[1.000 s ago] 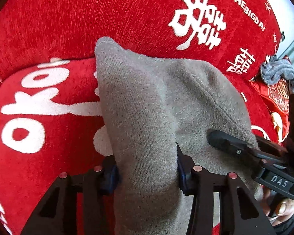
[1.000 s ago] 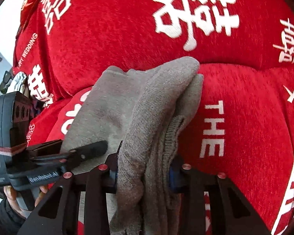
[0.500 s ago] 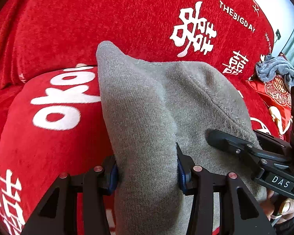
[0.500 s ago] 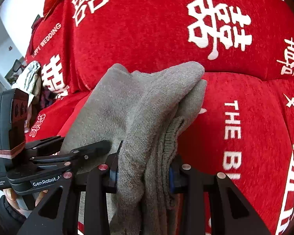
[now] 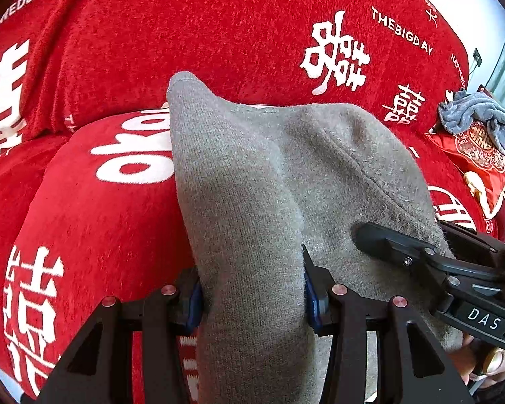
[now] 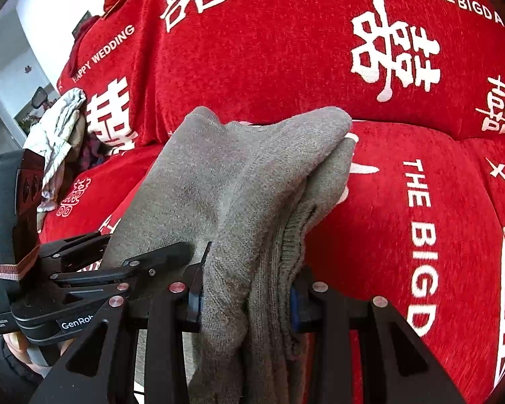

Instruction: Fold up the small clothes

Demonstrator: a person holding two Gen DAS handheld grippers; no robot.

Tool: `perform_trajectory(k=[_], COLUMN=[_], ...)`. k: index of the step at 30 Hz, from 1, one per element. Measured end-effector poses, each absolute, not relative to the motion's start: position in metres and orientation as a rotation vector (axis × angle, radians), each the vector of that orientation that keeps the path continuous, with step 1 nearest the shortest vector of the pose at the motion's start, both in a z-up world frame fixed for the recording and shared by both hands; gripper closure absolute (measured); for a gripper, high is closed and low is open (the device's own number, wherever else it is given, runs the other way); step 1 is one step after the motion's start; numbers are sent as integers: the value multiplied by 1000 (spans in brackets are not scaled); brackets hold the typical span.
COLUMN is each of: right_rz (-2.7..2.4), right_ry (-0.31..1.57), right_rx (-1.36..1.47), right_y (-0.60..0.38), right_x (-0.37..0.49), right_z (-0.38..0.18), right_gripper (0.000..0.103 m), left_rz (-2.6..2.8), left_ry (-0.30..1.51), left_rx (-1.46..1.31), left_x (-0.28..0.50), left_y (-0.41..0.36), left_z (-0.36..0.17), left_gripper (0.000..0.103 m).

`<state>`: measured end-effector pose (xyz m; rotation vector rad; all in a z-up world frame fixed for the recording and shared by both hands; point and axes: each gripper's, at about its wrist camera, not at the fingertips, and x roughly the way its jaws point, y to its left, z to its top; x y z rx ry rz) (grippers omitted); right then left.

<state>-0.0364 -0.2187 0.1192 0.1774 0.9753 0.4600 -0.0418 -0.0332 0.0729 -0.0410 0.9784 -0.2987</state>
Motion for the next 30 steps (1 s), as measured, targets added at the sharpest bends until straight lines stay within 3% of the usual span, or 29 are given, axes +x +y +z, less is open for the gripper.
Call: perform_trajectory(k=[30], right_rz=[480], right_ry=[975], right_rx=[184], right_y=[-213], right_x=[-72], right_z=[89], right_gripper=[65], left_rz=[-284], left_ry=[973], left_rx=[-13], left_x=[-87], left_y=[-21], left_z=[38], left_gripper=[54])
